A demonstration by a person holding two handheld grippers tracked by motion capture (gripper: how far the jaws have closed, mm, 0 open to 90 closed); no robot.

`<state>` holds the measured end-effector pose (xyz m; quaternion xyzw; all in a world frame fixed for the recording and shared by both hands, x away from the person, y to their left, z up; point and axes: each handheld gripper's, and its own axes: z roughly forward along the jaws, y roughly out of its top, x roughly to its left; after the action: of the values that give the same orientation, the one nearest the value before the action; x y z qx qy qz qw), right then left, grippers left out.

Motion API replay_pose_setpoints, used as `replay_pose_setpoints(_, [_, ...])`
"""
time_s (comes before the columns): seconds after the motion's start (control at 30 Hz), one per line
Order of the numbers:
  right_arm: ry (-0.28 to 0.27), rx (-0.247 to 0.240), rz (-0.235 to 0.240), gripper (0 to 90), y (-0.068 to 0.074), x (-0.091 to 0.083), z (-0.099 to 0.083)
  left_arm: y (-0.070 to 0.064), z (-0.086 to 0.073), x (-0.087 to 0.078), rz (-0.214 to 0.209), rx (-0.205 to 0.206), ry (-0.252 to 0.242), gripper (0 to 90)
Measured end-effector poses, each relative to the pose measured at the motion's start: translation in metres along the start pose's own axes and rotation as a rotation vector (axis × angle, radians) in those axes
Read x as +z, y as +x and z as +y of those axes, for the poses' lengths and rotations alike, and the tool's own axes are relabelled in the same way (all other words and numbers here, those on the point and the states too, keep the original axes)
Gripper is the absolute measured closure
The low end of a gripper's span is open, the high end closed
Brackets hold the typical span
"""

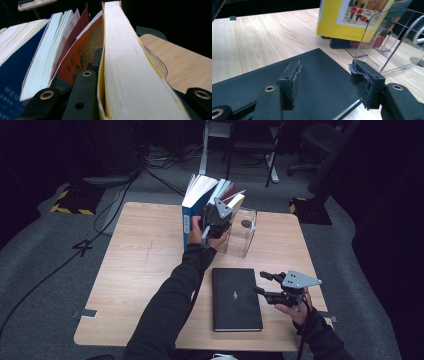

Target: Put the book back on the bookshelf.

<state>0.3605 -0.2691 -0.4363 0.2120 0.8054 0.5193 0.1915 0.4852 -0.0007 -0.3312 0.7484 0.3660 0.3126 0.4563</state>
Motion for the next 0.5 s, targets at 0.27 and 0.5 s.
replay_pose_setpoints(0.27, [-0.008,0.001,-0.003,42.7,-0.001,-0.002,0.000,-0.003,0.005,0.026,0.044,-0.016,0.009,74.9])
replay_pose_setpoints(0.5, [-0.025,0.023,-0.004,42.5,-0.004,-0.004,-0.001,-0.009,0.006,0.047,0.092,-0.019,0.011,74.9])
